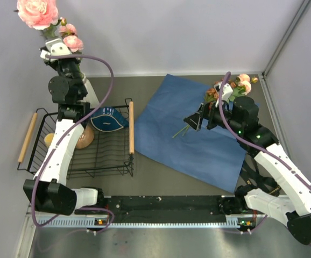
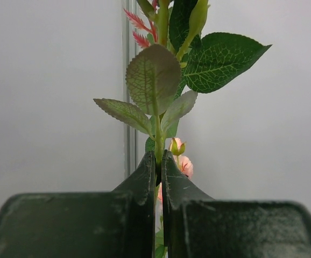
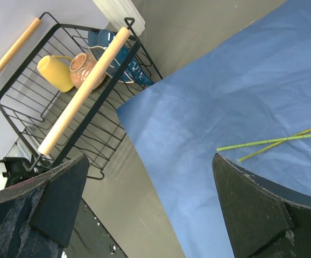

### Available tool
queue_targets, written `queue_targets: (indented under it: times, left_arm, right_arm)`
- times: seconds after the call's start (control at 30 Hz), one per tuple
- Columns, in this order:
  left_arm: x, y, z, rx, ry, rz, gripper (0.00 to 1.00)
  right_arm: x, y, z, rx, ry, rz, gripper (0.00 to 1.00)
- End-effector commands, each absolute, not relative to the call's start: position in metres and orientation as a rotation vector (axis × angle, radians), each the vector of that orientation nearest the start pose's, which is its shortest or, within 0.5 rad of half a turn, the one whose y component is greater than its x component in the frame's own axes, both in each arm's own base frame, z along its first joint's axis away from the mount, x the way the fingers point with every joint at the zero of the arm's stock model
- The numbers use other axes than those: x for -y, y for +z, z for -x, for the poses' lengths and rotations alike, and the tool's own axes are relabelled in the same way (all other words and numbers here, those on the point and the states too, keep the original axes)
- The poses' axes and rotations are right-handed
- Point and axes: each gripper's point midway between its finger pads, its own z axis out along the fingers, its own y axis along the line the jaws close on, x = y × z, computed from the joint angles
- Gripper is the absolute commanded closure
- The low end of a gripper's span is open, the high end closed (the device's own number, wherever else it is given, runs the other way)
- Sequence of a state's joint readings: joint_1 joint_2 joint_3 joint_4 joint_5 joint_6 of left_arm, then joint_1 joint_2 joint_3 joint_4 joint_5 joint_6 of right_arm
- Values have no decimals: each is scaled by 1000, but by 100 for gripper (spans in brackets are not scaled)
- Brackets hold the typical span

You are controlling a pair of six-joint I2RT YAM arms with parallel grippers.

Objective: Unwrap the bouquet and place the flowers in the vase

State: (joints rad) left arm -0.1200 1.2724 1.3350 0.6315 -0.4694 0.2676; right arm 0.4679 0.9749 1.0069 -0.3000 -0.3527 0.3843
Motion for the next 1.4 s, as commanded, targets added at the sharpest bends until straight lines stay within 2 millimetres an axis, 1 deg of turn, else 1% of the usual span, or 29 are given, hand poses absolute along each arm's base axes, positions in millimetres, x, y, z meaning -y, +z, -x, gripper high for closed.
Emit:
queue_targets:
  times: [0.0, 0.27, 0.3, 0.43, 0.57, 0.83, 1.13, 1.27, 1.37]
  left_arm:
    - [-52, 559, -376, -844, 355, 311, 100]
    - [-57, 533, -381, -847, 382, 335, 100]
    - [-58, 526, -383, -856, 387, 340, 100]
    - [-62, 513, -387, -866, 401, 361, 100]
    - [-66, 493, -396, -889, 415, 383, 100]
    - [-72, 462, -409, -933, 438, 419, 100]
    - [-77, 416, -426, -1012, 481, 445, 100]
    - [-79, 396, -430, -1046, 494, 463, 100]
    - [-81, 387, -432, -1063, 502, 471, 100]
  right_arm:
    - [-212, 308, -258, -1854, 904, 346, 1]
    - [-212, 303, -258, -1866, 903, 344, 1]
    - [-212, 302, -258, -1868, 903, 341, 1]
    - [-211, 300, -257, -1874, 904, 344, 1]
    - [-210, 297, -257, -1881, 899, 338, 1]
    - [-209, 293, -255, -1890, 894, 336, 1]
    - [-208, 291, -254, -1895, 894, 335, 1]
    - [-208, 290, -254, -1897, 895, 334, 1]
    - [-209, 290, -254, -1899, 898, 335, 1]
